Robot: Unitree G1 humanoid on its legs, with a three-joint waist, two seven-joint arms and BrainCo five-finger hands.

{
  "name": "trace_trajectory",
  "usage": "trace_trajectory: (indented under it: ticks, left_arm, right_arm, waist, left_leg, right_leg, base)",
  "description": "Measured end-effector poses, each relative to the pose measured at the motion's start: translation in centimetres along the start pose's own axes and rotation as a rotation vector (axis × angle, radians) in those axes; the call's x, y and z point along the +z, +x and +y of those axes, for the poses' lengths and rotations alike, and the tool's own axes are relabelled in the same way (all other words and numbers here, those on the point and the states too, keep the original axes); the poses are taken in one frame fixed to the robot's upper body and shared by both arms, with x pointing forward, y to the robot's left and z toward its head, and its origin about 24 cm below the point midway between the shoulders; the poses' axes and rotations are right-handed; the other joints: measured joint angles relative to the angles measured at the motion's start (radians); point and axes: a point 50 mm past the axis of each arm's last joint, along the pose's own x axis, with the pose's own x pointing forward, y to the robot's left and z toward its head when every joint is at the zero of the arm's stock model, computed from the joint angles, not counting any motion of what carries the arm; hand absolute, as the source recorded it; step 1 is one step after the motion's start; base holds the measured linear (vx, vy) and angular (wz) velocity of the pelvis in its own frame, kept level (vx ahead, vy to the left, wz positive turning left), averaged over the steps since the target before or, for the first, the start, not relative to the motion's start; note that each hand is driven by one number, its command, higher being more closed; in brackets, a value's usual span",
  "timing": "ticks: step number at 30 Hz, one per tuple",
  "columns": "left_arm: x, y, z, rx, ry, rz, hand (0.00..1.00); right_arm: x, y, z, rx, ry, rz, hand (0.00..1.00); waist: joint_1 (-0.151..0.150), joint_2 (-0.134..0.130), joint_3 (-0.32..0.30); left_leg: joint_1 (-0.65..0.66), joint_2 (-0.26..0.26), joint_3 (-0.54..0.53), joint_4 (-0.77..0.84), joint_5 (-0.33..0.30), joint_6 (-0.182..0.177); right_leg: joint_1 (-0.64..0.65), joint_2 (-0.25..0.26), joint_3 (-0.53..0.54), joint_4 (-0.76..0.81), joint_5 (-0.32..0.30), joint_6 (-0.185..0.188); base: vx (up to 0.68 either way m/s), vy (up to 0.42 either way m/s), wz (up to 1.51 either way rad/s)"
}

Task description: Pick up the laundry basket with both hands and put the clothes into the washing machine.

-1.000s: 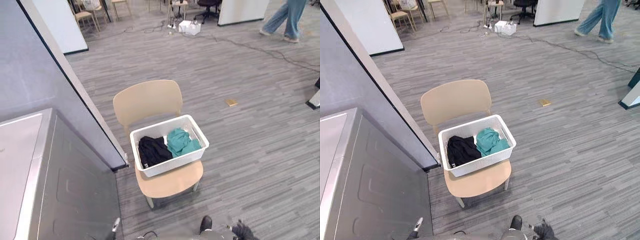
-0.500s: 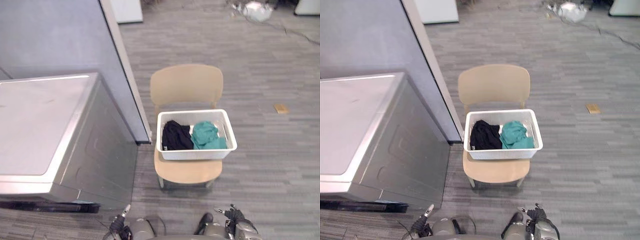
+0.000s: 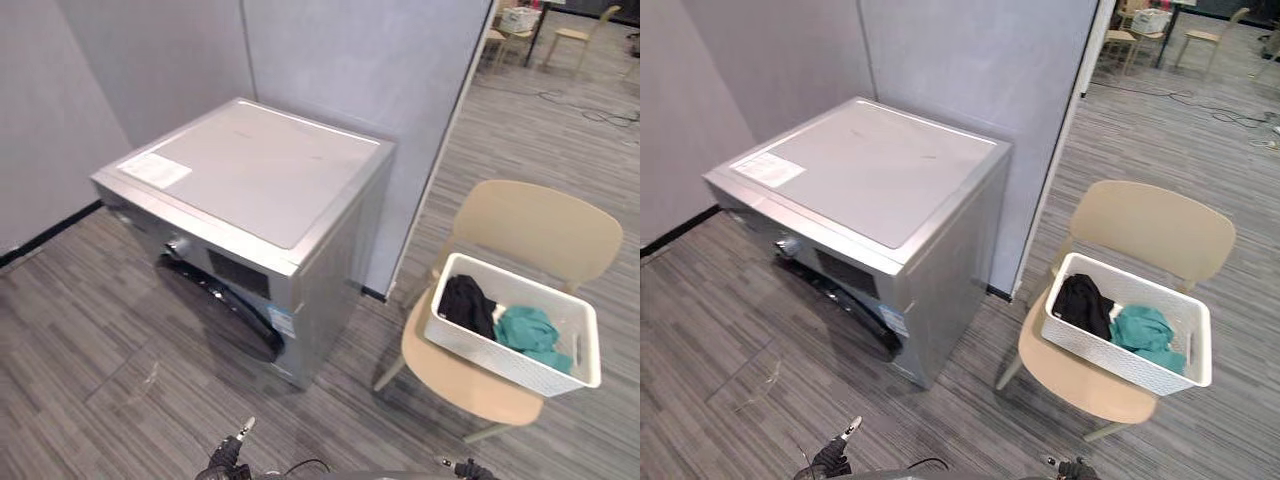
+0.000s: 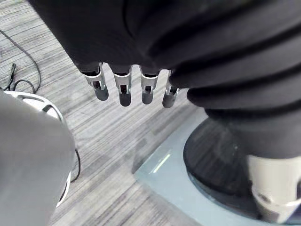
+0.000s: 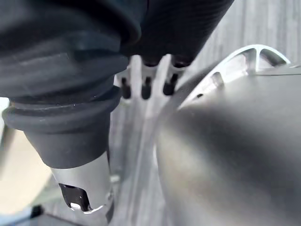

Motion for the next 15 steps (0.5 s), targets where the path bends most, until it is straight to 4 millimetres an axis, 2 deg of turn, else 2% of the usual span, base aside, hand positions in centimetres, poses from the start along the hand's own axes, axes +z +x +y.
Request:
trace_trajectory:
  ticks: [1, 2, 3, 4, 5, 6, 7, 8, 9, 10, 12, 14, 15]
  left_arm:
    - [0.1, 0.0, -0.1, -0.005, 0.029, -0.006, 0.00]
    - [0.2, 0.0, -0.2, -0.004, 0.034, -0.006, 0.00]
    - [0.2, 0.1, -0.2, -0.007, 0.053, -0.005, 0.00]
    - [0.4, 0.1, -0.4, -0.010, 0.069, -0.009, 0.00]
    - [0.5, 0.2, -0.4, -0.011, 0.080, -0.010, 0.00]
    - [0.6, 0.2, -0.6, -0.015, 0.103, -0.010, 0.00]
    - [0.9, 0.3, -0.9, -0.022, 0.100, -0.015, 0.00]
    - [1.0, 0.3, -1.2, -0.028, 0.097, -0.018, 0.00]
    - [1.8, 0.5, -1.0, -0.020, 0.108, -0.036, 0.00]
    - [2.0, 0.5, -1.2, -0.024, 0.110, -0.041, 0.00]
    - [2.3, 0.5, -3.6, -0.077, 0.090, -0.045, 0.00]
    - [2.4, 0.4, -5.1, -0.112, 0.075, -0.048, 0.00]
    - [2.4, 0.3, -5.8, -0.139, 0.086, -0.051, 0.00]
  right_arm:
    - [0.5, 0.0, 0.0, 0.004, 0.002, -0.028, 0.00]
    - [0.7, -0.1, 0.3, 0.013, 0.004, -0.038, 0.00]
    - [1.0, -0.2, 1.3, 0.039, 0.014, -0.057, 0.00]
    - [1.2, -0.4, 2.6, 0.069, 0.036, -0.074, 0.00]
    - [1.2, -0.5, 3.2, 0.085, 0.049, -0.080, 0.00]
    - [1.4, -0.6, 4.1, 0.118, 0.071, -0.088, 0.00]
    - [1.4, -0.7, 4.3, 0.124, 0.089, -0.097, 0.00]
    - [1.4, -0.7, 4.2, 0.123, 0.094, -0.097, 0.00]
    - [1.0, -0.9, 4.7, 0.131, 0.101, -0.086, 0.00]
    - [0.5, -0.9, 4.7, 0.132, 0.111, -0.074, 0.00]
    - [0.1, -0.8, 3.6, 0.098, 0.163, -0.069, 0.00]
    - [0.2, -0.8, 3.3, 0.091, 0.184, -0.074, 0.00]
    - [0.0, -0.9, 3.5, 0.090, 0.202, -0.068, 0.00]
  waist:
    - [-0.001, 0.017, 0.004]
    - [0.002, 0.018, 0.005]
    - [0.002, 0.016, 0.006]
    - [0.001, 0.011, 0.008]
    - [-0.001, 0.010, 0.009]
    - [0.000, 0.008, 0.010]
    - [-0.003, 0.009, 0.012]
    - [-0.014, 0.010, 0.011]
    - [-0.028, -0.028, 0.020]
    - [-0.031, -0.045, 0.021]
    - [-0.036, 0.002, 0.016]
    - [-0.046, 0.023, 0.013]
    - [-0.051, 0.028, 0.009]
  left_leg:
    - [0.019, 0.008, -0.024, -0.025, 0.010, 0.015]
    - [0.026, 0.010, -0.034, -0.041, 0.017, 0.026]
    - [0.040, 0.012, -0.060, -0.078, 0.033, 0.045]
    - [0.050, 0.014, -0.085, -0.108, 0.043, 0.052]
    - [0.050, 0.014, -0.098, -0.116, 0.044, 0.053]
    - [0.049, 0.010, -0.120, -0.131, 0.041, 0.056]
    - [0.034, 0.005, -0.152, -0.140, -0.007, 0.071]
    - [0.027, 0.004, -0.173, -0.142, -0.049, 0.069]
    - [0.025, -0.022, -0.201, -0.155, -0.046, 0.055]
    - [0.019, -0.030, -0.219, -0.161, -0.039, 0.041]
    - [-0.011, 0.000, -0.230, -0.146, -0.026, 0.020]
    - [-0.013, 0.016, -0.288, -0.158, -0.013, -0.012]
    - [-0.013, 0.032, -0.293, -0.149, -0.011, -0.016]
  right_leg:
    - [-0.054, 0.029, 0.163, 0.087, -0.065, 0.018]
    - [-0.081, 0.062, 0.242, 0.135, -0.147, 0.067]
    - [-0.129, 0.145, 0.367, 0.230, -0.285, 0.122]
    - [-0.177, 0.234, 0.454, 0.313, -0.405, 0.149]
    - [-0.198, 0.280, 0.484, 0.344, -0.457, 0.153]
    - [-0.233, 0.361, 0.516, 0.374, -0.537, 0.167]
    - [-0.263, 0.442, 0.550, 0.348, -0.592, 0.190]
    - [-0.270, 0.478, 0.571, 0.305, -0.607, 0.193]
    - [-0.253, 0.514, 0.627, 0.163, -0.611, 0.172]
    - [-0.197, 0.517, 0.636, 0.088, -0.668, 0.125]
    - [-0.169, 0.535, 0.566, 0.030, -0.653, 0.107]
    - [-0.133, 0.555, 0.507, -0.013, -0.652, 0.104]
    - [-0.098, 0.575, 0.487, -0.058, -0.646, 0.093]
  base:
    - [-0.01, 0.076, 0.66]
    - [-0.01, 0.037, 0.62]
    - [0.03, 0.000, 0.63]
    - [0.03, -0.024, 0.63]
    - [0.03, -0.086, 0.55]
    - [-0.01, -0.143, 0.67]
    - [0.00, -0.203, 0.84]
    - [0.04, -0.258, 1.21]
    - [0.08, -0.254, 1.30]
    - [0.11, -0.260, 1.32]
    - [0.13, -0.190, 1.06]
    - [0.09, -0.099, 0.82]
    - [0.07, -0.077, 0.55]
